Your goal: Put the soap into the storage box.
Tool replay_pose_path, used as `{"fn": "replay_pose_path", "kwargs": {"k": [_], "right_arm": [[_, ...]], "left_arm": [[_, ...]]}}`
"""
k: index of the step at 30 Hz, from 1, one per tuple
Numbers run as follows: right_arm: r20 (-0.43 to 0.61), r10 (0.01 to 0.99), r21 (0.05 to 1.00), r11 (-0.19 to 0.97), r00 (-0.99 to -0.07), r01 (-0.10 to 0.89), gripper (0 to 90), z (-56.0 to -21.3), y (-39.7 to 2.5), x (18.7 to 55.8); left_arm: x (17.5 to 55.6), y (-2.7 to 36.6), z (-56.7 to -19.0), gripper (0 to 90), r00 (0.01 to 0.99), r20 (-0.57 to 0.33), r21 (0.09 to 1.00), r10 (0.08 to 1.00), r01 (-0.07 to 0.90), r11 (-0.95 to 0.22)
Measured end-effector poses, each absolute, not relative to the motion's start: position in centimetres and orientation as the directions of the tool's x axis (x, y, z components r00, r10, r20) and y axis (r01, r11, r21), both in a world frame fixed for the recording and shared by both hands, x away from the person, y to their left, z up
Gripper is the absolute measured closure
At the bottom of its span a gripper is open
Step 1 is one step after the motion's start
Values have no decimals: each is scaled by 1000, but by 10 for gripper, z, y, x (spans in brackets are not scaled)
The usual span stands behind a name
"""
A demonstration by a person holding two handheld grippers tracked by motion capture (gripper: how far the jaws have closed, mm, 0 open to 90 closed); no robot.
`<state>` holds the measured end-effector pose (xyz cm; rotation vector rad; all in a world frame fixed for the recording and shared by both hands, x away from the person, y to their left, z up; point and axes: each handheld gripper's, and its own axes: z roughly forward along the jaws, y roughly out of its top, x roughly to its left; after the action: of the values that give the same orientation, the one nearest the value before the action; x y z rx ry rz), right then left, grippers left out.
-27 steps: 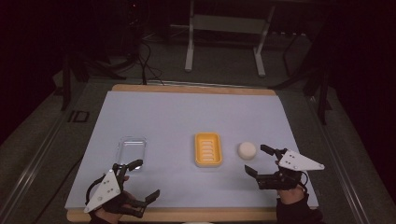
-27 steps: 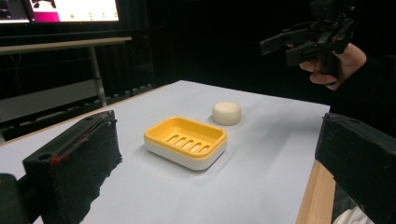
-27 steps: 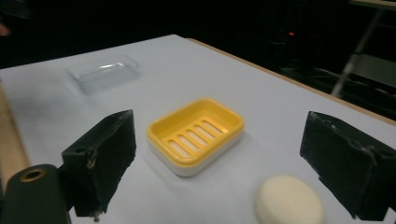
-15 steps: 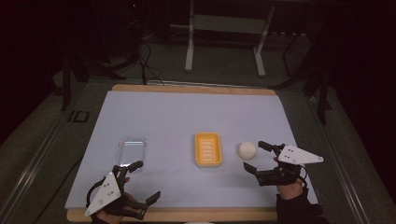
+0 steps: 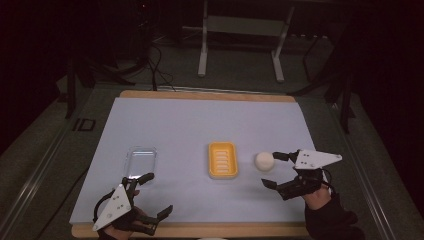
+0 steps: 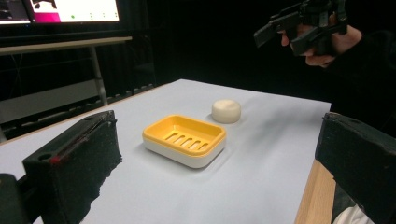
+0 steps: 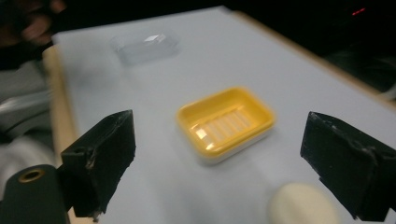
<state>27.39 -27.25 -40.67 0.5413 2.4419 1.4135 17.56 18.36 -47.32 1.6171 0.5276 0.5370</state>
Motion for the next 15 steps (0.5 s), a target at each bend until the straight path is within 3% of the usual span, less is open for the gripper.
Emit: {"fn": "replay_pose_path", "kwargs": {"k": [15], "right_arm": [[-14,364,745,625,-931,233,101,-406,-260,287]], "left_arm": [[176,181,-474,1,793,61,989,606,34,-143]]}}
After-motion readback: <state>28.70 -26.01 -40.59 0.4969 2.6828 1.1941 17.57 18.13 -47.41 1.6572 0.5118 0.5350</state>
